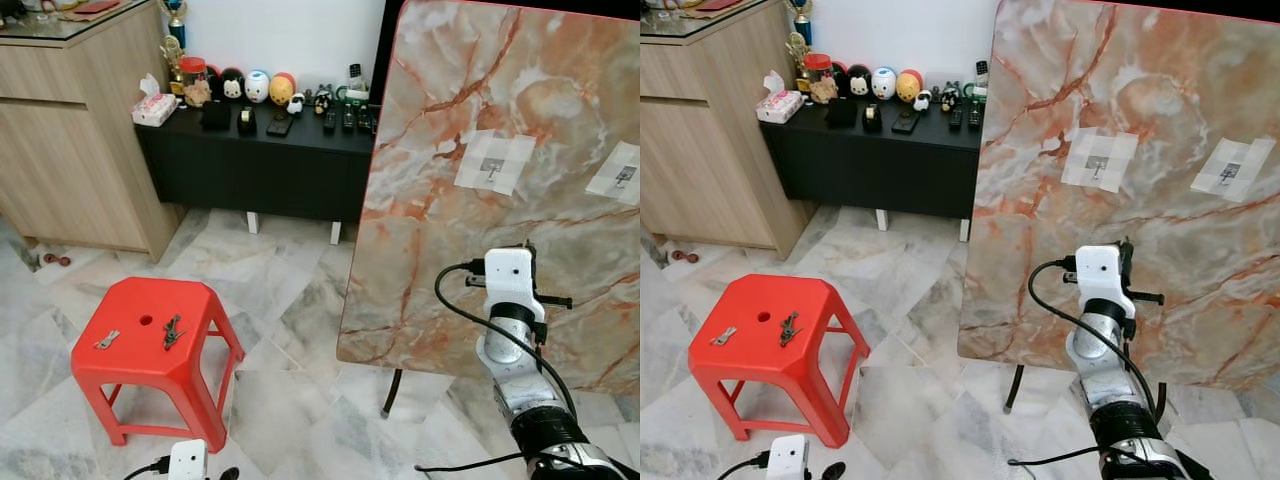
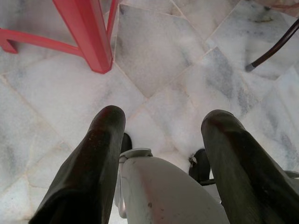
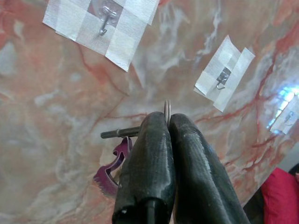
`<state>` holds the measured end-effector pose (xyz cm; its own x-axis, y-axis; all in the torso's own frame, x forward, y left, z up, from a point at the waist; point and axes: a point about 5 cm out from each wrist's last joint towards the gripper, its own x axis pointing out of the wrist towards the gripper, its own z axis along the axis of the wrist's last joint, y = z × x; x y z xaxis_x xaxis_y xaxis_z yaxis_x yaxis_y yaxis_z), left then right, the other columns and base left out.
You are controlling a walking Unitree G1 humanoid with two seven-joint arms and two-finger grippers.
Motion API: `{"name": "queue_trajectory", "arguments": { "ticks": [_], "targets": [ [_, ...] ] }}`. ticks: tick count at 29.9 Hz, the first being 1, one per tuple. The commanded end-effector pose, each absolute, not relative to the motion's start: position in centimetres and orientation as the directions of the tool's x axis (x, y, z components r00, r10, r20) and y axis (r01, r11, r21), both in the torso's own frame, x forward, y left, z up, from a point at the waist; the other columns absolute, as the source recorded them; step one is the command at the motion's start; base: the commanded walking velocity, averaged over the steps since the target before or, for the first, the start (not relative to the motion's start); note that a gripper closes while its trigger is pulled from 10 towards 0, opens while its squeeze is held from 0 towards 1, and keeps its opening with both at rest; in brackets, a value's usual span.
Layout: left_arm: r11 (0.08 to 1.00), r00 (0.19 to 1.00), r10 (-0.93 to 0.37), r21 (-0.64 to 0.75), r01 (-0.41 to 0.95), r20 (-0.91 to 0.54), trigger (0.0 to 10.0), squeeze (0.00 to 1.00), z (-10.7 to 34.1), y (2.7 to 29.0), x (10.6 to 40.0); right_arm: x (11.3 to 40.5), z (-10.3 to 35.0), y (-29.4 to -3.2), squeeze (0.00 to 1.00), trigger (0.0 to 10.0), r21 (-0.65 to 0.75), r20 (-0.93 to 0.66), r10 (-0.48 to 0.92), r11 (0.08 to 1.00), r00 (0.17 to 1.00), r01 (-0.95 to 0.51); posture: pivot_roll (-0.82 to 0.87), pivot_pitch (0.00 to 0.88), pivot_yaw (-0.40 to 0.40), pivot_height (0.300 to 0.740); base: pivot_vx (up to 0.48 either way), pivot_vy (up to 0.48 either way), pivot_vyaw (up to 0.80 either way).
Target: Hang keys on a hook
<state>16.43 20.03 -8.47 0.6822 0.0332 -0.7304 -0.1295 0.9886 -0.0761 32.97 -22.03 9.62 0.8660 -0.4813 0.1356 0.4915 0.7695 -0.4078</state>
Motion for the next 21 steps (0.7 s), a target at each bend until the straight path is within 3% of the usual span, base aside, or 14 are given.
{"name": "queue_trajectory", "arguments": {
  "ticks": [1, 21],
  "targets": [
    [0.988, 0.661, 0.03, -0.08, -0.136, -0.75, 10.0, 0.0, -8.78, 19.71, 16.02, 33.07, 9.81, -22.76, 0.0, 10.0, -0.391, 0.13, -0.507, 0.764, 0.852, 0.514, 0.06, 0.0, -0.124, 0.74, 0.0, 0.0, 0.0],
    [0.982, 0.666, 0.037, -0.096, -0.162, -0.745, 10.0, 0.0, -8.7, 19.84, 16.13, 32.95, 9.18, -22.85, 0.0, 10.0, -0.304, 0.073, -0.533, 0.793, 0.843, 0.528, 0.06, 0.0, -0.119, 0.74, 0.0, 0.0, 0.0]
  ]
}}
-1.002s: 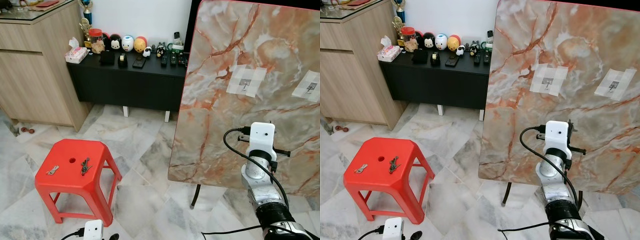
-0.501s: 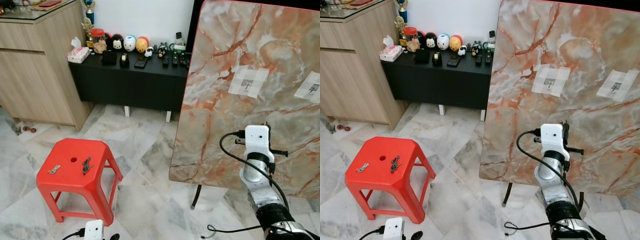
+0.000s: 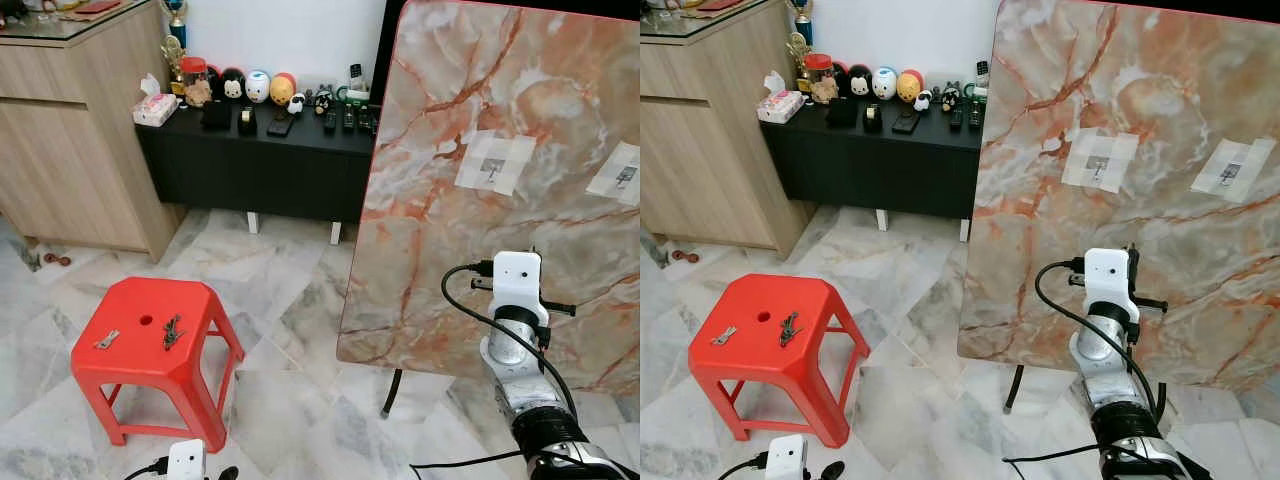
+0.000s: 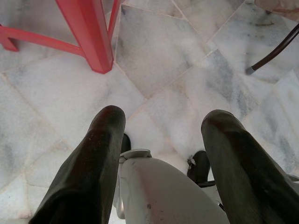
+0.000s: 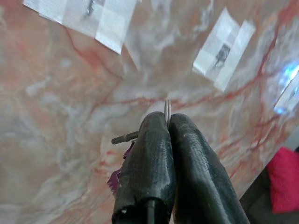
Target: Hang keys on a hook
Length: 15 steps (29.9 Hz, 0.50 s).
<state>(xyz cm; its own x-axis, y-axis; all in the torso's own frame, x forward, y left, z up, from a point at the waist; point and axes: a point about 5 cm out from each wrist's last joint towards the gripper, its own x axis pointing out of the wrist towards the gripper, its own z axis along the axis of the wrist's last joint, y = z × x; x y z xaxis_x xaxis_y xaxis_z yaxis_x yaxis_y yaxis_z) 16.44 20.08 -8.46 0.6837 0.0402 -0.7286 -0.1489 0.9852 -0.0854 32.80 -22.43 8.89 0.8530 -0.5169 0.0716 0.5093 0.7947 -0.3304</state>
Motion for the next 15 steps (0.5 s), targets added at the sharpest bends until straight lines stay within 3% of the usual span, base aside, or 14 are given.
{"name": "queue_trajectory", "arguments": {
  "ticks": [1, 15],
  "targets": [
    [0.982, 0.666, 0.036, -0.097, -0.161, -0.745, 10.0, 0.0, -8.7, 19.84, 16.13, 32.92, 9.17, -22.89, 0.0, 10.0, -0.305, 0.073, -0.535, 0.792, 0.842, 0.529, 0.06, 0.0, -0.119, 0.74, 0.0, 0.0, 0.0],
    [0.981, 0.666, 0.031, -0.106, -0.164, -0.745, 10.0, 0.0, -8.67, 19.86, 16.24, 32.91, 9.41, -22.71, 0.0, 10.0, -0.191, 0.074, -0.536, 0.82, 0.841, 0.539, 0.06, 0.0, -0.115, 0.74, 0.0, 0.0, 0.0]
  ]
}}
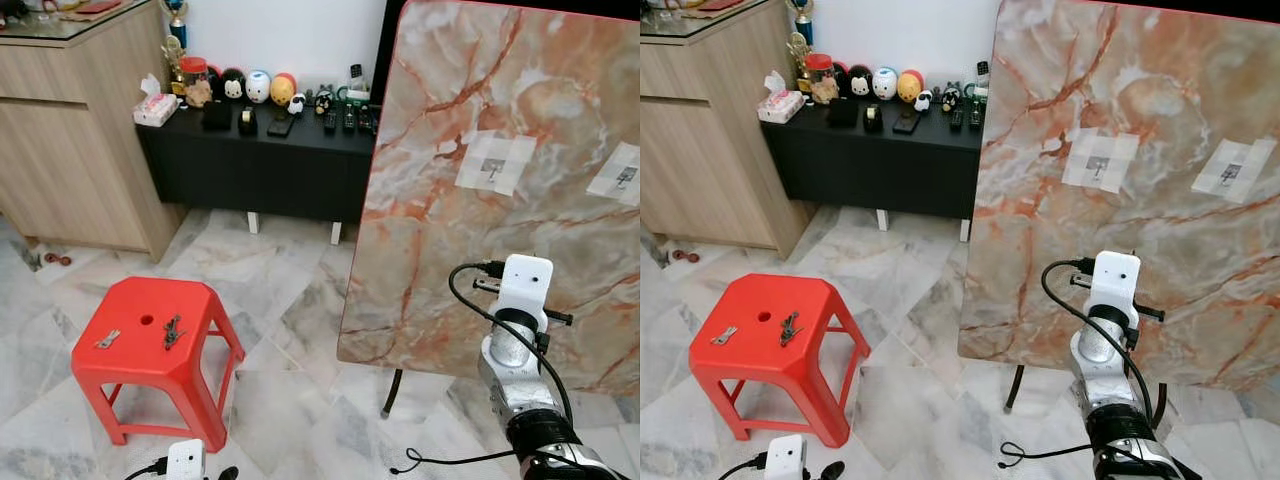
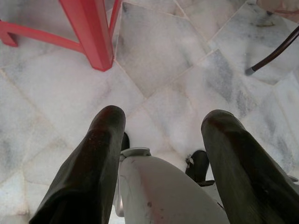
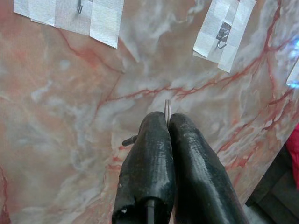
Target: Hang keys on a hook
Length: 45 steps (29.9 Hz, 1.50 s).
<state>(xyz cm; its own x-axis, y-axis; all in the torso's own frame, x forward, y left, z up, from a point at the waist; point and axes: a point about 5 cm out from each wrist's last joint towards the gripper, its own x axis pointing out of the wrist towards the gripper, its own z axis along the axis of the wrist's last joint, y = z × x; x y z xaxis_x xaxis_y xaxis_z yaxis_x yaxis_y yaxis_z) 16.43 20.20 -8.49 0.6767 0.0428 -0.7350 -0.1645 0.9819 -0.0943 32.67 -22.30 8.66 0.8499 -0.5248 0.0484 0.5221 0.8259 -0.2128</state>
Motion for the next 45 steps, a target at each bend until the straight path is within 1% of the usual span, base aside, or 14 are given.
{"name": "queue_trajectory", "arguments": {
  "ticks": [1, 8, 30, 39, 45],
  "targets": [
    [0.981, 0.666, 0.031, -0.106, -0.164, -0.745, 10.0, 0.0, -8.67, 19.86, 16.24, 32.91, 9.41, -22.71, 0.0, 10.0, -0.191, 0.074, -0.536, 0.82, 0.841, 0.539, 0.06, 0.0, -0.115, 0.74, 0.0, 0.0, 0.0],
    [0.98, 0.664, 0.031, -0.108, -0.167, -0.747, 10.0, 0.0, -8.71, 19.82, 16.17, 32.99, 9.36, -22.57, 0.0, 10.0, -0.179, 0.07, -0.529, 0.827, 0.846, 0.533, 0.06, 0.0, -0.118, 0.74, 0.0, 0.0, 0.0],
    [0.979, 0.664, 0.034, -0.108, -0.172, -0.747, 10.0, 0.0, -8.73, 19.95, 16.05, 32.86, 9.02, -22.59, 0.0, 10.0, -0.195, 0.057, -0.544, 0.817, 0.837, 0.543, 0.07, 0.0, -0.12, 0.74, 0.284, 0.0, 0.0],
    [0.978, 0.664, 0.035, -0.11, -0.176, -0.747, 10.0, 0.0, -8.77, 20.05, 15.87, 32.44, 8.59, -22.87, 0.0, 10.0, -0.197, 0.048, -0.579, 0.794, 0.814, 0.576, 0.08, 0.0, -0.118, 0.74, 0.0, 0.0, 0.0],
    [0.979, 0.666, 0.034, -0.109, -0.173, -0.745, 10.0, 0.0, -8.75, 20.1, 15.87, 32.4, 9.05, -23.48, 0.0, 10.0, -0.221, 0.081, -0.611, 0.759, 0.787, 0.612, 0.08, 0.0, -0.117, 0.74, 0.0, 0.0, 0.0]
  ]
}}
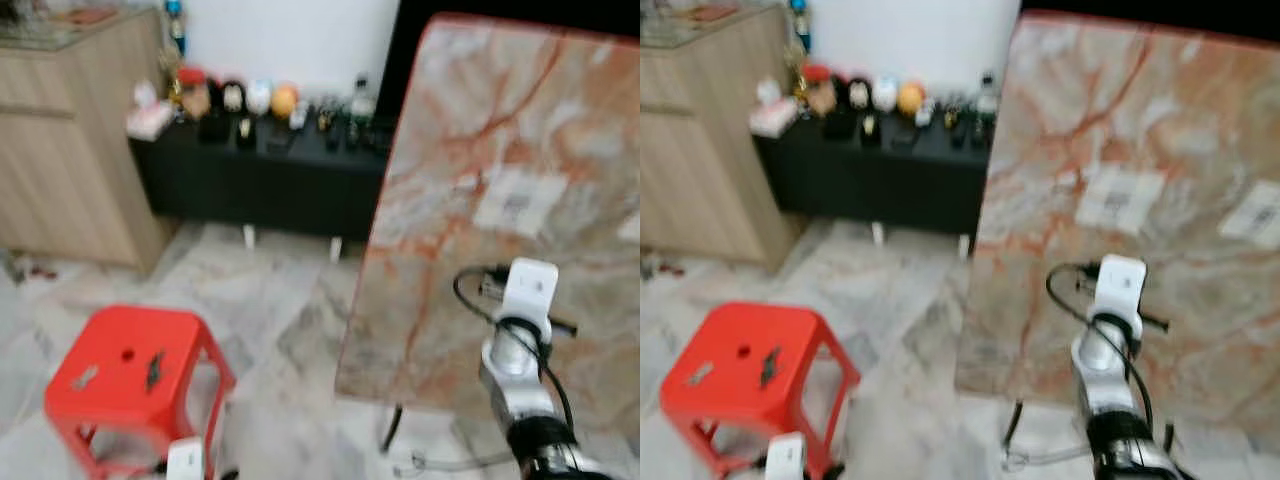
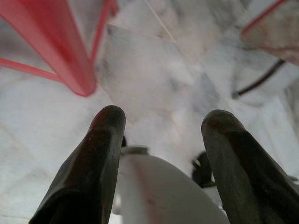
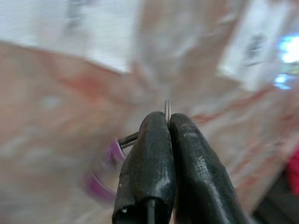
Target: Hang keys on a hook
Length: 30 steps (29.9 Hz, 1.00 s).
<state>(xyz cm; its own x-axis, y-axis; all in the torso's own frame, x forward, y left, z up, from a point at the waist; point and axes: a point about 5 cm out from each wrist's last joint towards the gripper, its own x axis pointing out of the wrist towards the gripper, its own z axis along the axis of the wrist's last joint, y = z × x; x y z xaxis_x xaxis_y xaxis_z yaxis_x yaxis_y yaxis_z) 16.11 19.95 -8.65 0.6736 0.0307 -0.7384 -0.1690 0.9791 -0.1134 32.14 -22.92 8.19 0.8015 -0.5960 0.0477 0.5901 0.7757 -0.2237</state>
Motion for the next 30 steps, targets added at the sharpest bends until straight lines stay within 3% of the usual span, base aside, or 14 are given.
{"name": "queue_trajectory", "arguments": {
  "ticks": [1, 7, 17, 30],
  "targets": [
    [0.979, 0.667, 0.034, -0.109, -0.172, -0.744, 10.0, 0.0, -8.7, 20.1, 15.9, 32.4, 9.4, -23.7, 0.0, 10.0, -0.22, 0.098, -0.622, 0.747, 0.776, 0.627, 0.08, 0.0, -0.117, 0.74, 0.0, 0.0, 0.0],
    [0.98, 0.669, 0.033, -0.109, -0.169, -0.743, 10.0, 0.0, -8.7, 20.2, 16.0, 32.9, 10.5, -23.4, 0.0, 10.0, -0.272, 0.168, -0.592, 0.741, 0.788, 0.614, 0.07, 0.0, -0.115, 0.74, 0.0, 0.0, 0.0],
    [0.98, 0.674, 0.029, -0.11, -0.163, -0.738, 10.0, 0.0, -8.6, 20.1, 16.3, 34.2, 11.9, -22.3, 0.0, 10.0, -0.519, 0.267, -0.449, 0.679, 0.853, 0.52, 0.07, 0.0, -0.115, 0.74, 0.0, 0.0, 0.0],
    [0.979, 0.674, 0.031, -0.112, -0.169, -0.738, 10.0, 0.0, -8.6, 20.0, 16.3, 34.2, 10.7, -22.3, 0.0, 10.0, -0.59, 0.201, -0.45, 0.653, 0.87, 0.475, 0.07, 0.0, -0.118, 0.74, 0.0, 0.0, 0.0]
  ]
}}
